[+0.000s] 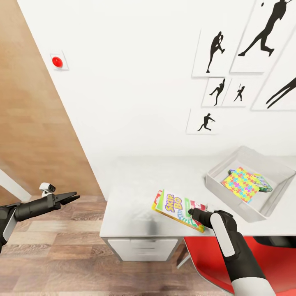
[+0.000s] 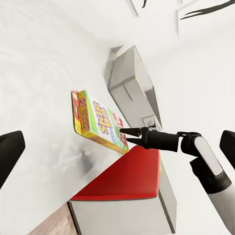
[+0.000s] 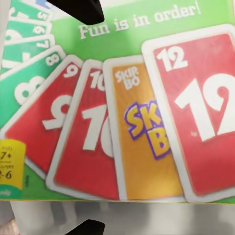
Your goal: Put all the toys in the child's room - the three board games (two on the bed and one on the table), the two jigsaw puzzles on the table, and the tennis ball on the table - inside the toy box on the table in the child's room.
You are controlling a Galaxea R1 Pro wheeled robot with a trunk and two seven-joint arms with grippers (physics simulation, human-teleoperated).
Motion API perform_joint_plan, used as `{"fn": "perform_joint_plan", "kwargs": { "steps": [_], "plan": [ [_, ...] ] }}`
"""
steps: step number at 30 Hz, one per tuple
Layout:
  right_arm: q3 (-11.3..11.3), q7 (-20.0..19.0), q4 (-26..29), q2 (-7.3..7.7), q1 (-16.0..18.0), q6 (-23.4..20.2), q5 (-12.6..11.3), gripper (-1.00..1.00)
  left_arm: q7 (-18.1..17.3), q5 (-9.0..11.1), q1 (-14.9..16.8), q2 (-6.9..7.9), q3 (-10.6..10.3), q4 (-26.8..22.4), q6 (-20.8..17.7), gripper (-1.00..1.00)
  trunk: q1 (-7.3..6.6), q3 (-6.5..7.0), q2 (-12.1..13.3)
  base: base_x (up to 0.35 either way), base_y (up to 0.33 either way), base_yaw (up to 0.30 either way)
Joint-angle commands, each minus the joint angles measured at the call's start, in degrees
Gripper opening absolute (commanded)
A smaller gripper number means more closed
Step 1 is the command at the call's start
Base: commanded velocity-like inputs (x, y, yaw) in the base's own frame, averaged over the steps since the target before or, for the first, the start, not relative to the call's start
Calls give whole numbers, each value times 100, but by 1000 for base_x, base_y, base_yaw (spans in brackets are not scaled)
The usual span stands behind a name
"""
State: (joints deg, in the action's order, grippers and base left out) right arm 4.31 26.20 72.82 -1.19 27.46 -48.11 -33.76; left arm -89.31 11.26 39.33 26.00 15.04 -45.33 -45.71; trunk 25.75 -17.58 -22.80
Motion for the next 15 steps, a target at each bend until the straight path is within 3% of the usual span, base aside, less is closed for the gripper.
{"fn": "perform_joint_plan", "kwargs": {
  "steps": [1,15],
  "plan": [
    [8,52,6,-4,5,-14,-61,100,-23,-1,4,2,-1,-1,-61,100,3,-19,-11,0,0,0],
    [0,52,37,-4,5,-14,-61,100,-20,-1,4,2,-1,-1,-61,100,3,-120,-11,0,18,0]
  ]
}}
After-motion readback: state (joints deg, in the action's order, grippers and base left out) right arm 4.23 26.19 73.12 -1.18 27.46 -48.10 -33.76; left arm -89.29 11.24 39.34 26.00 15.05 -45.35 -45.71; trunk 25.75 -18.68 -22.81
